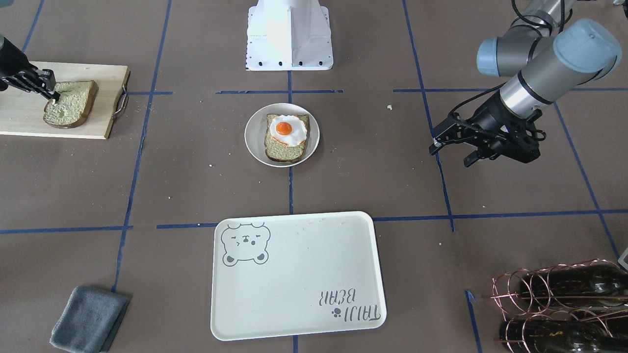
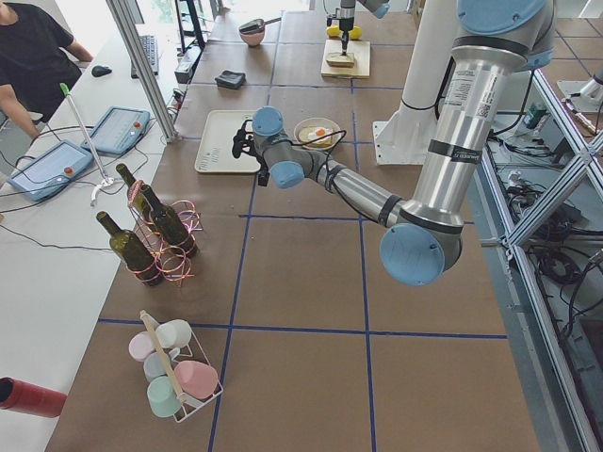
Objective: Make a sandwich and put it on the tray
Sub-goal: 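Grasp the bread slice edge with the right gripper and lift it, then carry the bread slice with the right gripper over the egg on the plate, then lower the bread onto the egg and open the right gripper, then grip the plate rim with the left gripper while the right arm withdraws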
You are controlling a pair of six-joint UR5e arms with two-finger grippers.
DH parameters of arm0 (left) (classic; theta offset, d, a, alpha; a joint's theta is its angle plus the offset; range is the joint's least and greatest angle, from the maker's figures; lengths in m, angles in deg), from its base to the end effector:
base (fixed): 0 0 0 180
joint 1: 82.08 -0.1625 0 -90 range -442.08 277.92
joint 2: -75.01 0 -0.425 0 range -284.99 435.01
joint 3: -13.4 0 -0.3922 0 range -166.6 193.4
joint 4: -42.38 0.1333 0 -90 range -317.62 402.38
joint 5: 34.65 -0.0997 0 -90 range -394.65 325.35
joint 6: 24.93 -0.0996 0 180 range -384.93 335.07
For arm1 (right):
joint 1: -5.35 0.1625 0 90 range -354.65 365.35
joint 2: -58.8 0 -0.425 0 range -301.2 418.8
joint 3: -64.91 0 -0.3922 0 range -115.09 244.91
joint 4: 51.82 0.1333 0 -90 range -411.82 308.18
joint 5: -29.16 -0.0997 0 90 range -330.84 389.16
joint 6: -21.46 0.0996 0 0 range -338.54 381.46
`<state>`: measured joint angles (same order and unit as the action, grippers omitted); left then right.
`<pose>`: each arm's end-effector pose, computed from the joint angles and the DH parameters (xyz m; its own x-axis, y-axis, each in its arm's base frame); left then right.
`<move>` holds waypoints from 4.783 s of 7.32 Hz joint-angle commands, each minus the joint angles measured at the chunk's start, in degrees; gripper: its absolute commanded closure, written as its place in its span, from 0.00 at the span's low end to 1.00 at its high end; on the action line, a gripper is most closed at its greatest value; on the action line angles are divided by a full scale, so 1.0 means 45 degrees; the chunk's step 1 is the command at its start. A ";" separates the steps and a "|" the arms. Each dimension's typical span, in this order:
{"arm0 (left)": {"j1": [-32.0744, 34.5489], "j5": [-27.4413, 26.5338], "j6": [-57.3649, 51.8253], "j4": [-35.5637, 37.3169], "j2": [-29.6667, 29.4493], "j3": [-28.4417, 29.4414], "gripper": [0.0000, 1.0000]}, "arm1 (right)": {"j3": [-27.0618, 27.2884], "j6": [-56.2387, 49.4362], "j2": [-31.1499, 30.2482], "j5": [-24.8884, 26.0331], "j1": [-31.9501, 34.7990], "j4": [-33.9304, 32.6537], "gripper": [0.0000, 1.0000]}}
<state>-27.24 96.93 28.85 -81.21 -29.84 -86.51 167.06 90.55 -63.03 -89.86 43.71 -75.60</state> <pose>0.2795 -0.5135 0.3633 0.4129 0.1814 -0.8925 0.0524 0.9736 0.2221 -0.1644 -0.2385 0.6432 0.5990 0.0761 0.7971 -0.0565 0.9970 -0.0527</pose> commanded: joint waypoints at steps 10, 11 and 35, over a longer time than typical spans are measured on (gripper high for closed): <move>-0.0019 0.0000 0.0039 -0.0034 0.0000 0.0249 0.00 | 0.1269 0.4285 0.6823 -0.0859 0.0524 -0.0475 1.00; 0.0000 0.0000 0.0039 -0.0034 0.0000 0.0249 0.00 | 0.1012 0.4741 0.8038 0.0575 -0.0778 -0.1078 1.00; -0.6673 -0.5681 0.5565 0.2720 -0.3144 -0.0026 0.19 | 0.2650 -0.3404 1.0341 -0.0538 0.1896 -1.4324 0.00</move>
<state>-52.89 73.94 52.02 -69.82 -43.12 -87.02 178.84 83.52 -13.68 -88.75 47.81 -138.17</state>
